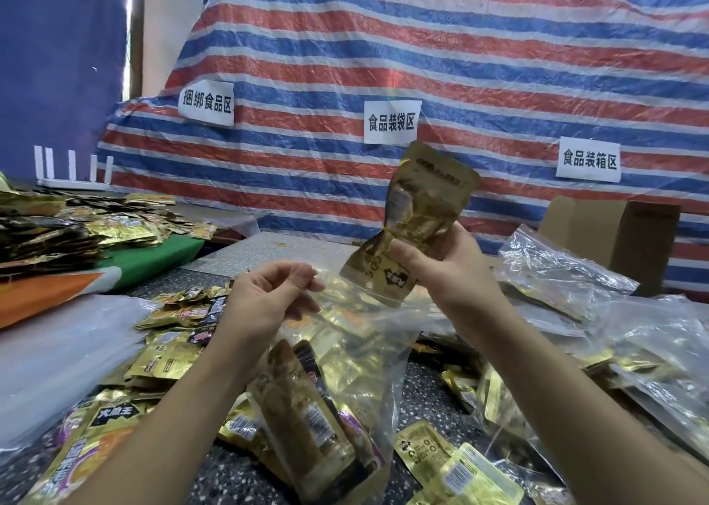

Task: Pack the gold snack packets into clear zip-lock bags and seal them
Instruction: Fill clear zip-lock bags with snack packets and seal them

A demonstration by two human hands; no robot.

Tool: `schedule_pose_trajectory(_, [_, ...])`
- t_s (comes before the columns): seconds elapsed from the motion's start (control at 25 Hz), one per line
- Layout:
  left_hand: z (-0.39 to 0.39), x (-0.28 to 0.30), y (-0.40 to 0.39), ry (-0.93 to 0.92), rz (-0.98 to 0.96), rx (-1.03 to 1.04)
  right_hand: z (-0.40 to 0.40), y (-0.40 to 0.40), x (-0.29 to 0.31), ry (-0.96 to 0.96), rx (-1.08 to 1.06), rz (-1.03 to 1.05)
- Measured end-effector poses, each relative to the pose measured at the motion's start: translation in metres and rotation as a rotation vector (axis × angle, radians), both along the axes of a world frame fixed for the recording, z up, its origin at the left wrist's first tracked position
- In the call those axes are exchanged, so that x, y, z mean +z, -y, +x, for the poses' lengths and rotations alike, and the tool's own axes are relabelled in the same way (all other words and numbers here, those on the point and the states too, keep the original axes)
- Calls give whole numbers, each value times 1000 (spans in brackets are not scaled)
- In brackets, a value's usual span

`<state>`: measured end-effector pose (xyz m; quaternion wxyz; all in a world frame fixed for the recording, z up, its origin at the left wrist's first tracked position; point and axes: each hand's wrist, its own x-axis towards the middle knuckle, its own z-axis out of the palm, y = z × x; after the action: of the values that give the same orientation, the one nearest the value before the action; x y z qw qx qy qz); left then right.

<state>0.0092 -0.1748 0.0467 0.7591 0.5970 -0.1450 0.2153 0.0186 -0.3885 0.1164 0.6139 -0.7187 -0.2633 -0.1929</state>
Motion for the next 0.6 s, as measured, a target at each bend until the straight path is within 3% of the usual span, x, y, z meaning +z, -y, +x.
schedule_pose_trajectory(0.12, [0, 0, 1, -7, -3, 6, -1, 2, -3, 6, 21, -45])
schedule_pose_trajectory(0.36, [1, -1, 3, -8, 21, 27, -2, 3, 3, -9, 75, 107])
schedule_pose_trajectory(0.6, [1, -2, 3, -7, 7, 32, -2, 5, -8, 23, -22, -157])
